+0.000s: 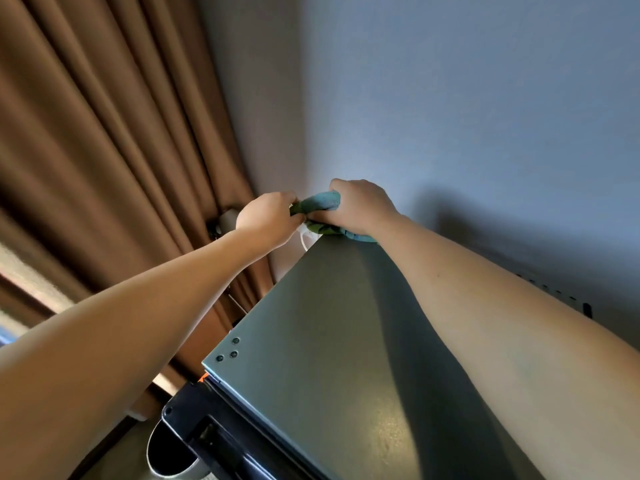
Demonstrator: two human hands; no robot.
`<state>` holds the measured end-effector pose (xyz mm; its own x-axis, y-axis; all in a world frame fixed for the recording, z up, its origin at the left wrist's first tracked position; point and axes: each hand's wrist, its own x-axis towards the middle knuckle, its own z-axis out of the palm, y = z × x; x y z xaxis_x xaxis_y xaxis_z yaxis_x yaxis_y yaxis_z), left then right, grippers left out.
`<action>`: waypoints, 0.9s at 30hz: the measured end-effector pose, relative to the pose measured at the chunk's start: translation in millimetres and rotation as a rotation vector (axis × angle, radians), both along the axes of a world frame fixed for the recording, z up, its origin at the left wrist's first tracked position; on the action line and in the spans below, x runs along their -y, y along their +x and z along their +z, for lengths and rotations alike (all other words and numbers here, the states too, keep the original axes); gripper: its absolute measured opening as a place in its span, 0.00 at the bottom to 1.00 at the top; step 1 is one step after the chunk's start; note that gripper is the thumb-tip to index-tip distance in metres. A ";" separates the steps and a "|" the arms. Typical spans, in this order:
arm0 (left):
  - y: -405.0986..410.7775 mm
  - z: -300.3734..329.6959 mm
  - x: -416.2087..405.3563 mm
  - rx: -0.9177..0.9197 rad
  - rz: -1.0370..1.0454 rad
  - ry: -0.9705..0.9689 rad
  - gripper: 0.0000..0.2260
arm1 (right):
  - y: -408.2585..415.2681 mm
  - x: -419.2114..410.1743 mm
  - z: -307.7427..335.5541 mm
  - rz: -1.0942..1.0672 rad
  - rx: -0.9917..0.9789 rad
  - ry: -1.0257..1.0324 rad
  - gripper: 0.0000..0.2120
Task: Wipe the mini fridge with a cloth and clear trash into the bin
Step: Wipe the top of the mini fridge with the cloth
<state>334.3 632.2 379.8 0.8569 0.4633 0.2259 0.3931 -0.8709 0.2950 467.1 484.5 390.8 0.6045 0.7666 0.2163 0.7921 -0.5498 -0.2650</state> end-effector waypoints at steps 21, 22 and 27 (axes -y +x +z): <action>37.7 35.0 143.8 -0.192 -0.237 0.083 0.10 | 10.5 161.8 6.9 -0.164 -0.082 -0.153 0.30; 39.8 35.7 155.0 -0.192 -0.253 0.083 0.10 | 11.0 174.6 6.8 -0.181 -0.087 -0.151 0.30; 52.1 37.2 210.1 -0.181 -0.366 0.062 0.08 | 9.5 238.9 8.3 -0.261 -0.092 -0.144 0.28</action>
